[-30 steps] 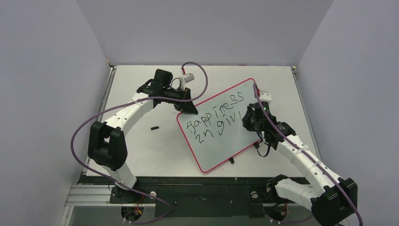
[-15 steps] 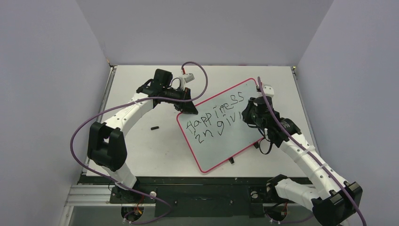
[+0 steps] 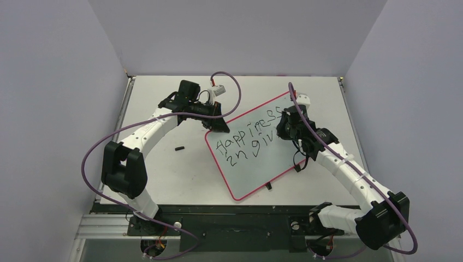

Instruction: Write a sentence on the whiteboard

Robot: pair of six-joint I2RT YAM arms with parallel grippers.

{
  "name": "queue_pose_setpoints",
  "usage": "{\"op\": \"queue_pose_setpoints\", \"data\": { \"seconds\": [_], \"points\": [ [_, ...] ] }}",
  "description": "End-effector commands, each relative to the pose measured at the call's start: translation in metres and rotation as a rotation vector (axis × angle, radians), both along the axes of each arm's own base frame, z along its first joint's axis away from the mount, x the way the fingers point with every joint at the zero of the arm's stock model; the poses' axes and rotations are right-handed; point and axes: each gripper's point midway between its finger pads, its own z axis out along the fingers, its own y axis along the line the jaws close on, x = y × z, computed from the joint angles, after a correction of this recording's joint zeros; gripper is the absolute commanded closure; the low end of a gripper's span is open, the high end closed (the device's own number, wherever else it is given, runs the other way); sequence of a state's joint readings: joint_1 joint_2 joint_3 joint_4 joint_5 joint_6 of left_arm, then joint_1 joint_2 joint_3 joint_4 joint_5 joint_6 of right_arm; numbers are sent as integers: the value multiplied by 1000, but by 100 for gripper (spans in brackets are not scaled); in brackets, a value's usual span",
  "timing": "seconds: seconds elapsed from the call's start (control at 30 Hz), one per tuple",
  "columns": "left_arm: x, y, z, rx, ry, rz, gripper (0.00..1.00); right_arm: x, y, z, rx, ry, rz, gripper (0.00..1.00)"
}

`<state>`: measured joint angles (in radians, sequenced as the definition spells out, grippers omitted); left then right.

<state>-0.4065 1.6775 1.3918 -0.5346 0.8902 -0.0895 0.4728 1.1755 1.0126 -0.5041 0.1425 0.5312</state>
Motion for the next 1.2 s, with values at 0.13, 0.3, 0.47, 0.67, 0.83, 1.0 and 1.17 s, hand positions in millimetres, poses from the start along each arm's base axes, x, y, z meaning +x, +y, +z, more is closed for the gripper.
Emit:
{"op": "queue_pose_setpoints", "data": {
  "seconds": [0.13, 0.3, 0.47, 0.67, 0.83, 1.0, 1.17],
  "points": [
    [2, -5, 28, -51, -153, -44, 100, 12, -2, 10, -11, -62, -25, 100],
    [3, -4, 29, -51, -155, -42, 100, 8, -9, 6, -21, -55, -39, 100],
    [4, -4, 30, -50, -157, -40, 100, 7, -13, 17, -26, -77, -50, 100],
    [3, -4, 30, -48, -158, -38, 100, 2, -21, 41, -22, -127, -68, 100],
    [3, -4, 30, -47, -158, -37, 100, -1, -26, 38, -34, -123, -80, 100],
    [3, -4, 32, -51, -162, -38, 100, 1, -29, 28, -47, -101, -90, 100],
    [3, -4, 32, -50, -163, -38, 100, 8, -26, 23, -43, -90, -84, 100]
  ]
}}
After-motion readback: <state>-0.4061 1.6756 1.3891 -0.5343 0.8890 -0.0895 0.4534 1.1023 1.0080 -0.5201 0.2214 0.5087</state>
